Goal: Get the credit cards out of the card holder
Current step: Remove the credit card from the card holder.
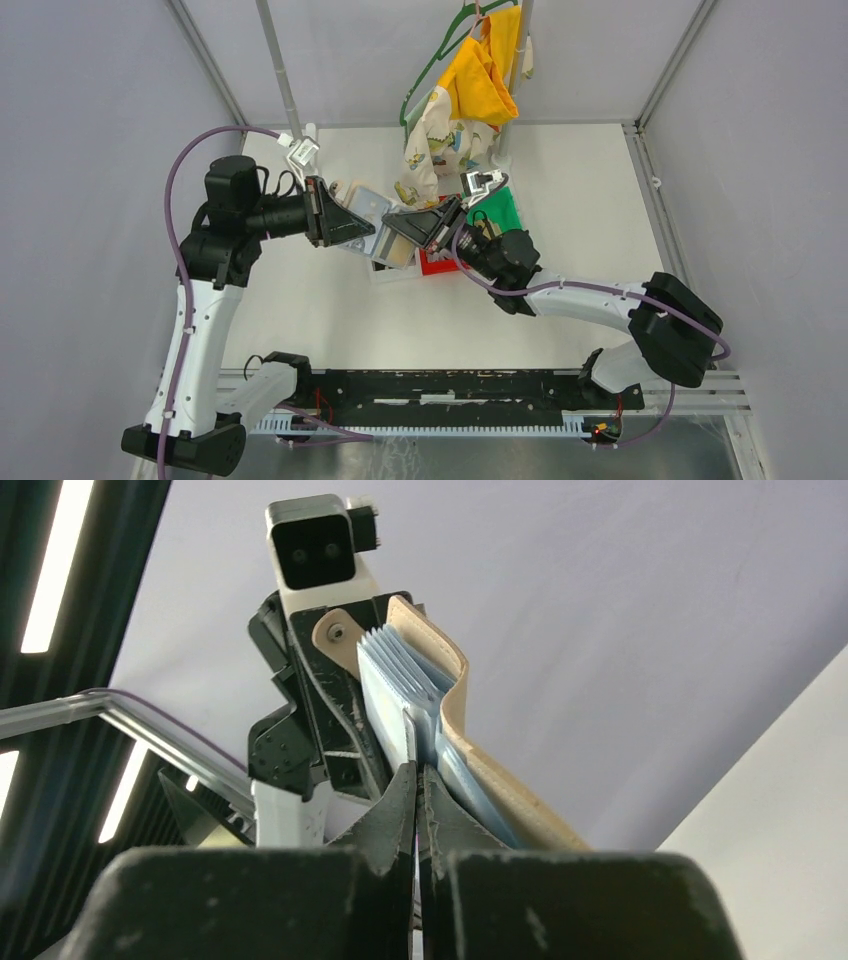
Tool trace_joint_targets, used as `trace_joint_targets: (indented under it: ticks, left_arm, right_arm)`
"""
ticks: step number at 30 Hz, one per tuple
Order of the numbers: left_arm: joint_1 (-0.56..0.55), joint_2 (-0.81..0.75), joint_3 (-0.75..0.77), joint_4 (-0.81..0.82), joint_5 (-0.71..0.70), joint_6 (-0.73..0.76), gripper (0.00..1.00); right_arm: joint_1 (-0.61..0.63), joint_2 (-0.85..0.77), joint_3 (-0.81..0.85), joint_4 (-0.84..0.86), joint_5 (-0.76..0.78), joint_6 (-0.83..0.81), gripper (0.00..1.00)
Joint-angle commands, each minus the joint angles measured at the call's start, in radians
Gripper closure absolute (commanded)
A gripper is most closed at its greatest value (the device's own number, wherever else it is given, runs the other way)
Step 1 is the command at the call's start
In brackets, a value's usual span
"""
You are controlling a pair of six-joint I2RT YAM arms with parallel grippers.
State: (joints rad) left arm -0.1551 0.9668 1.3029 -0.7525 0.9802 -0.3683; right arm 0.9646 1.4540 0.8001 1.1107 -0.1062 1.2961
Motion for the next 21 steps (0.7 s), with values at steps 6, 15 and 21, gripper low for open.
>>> trace_joint_targets:
  ticks: [6,15,21]
  left_arm:
    - [-0.026,-0.007,0.073,0.152,0.181,-0.084,0.74]
    - [-0.025,0.004,0.073,0.170,0.204,-0.111,0.72]
    - [-0.024,-0.003,0.055,0.170,0.174,-0.100,0.87]
  right_arm:
    - [0.014,-0.026,-0.090,0.127,-0.055,0.014,1.00]
    - [0.011,-0.068,-0.106,0.098,-0.051,-0.041,1.00]
    - [0.013,-0.050,-0.050,0.091,-0.099,-0.056,0.72]
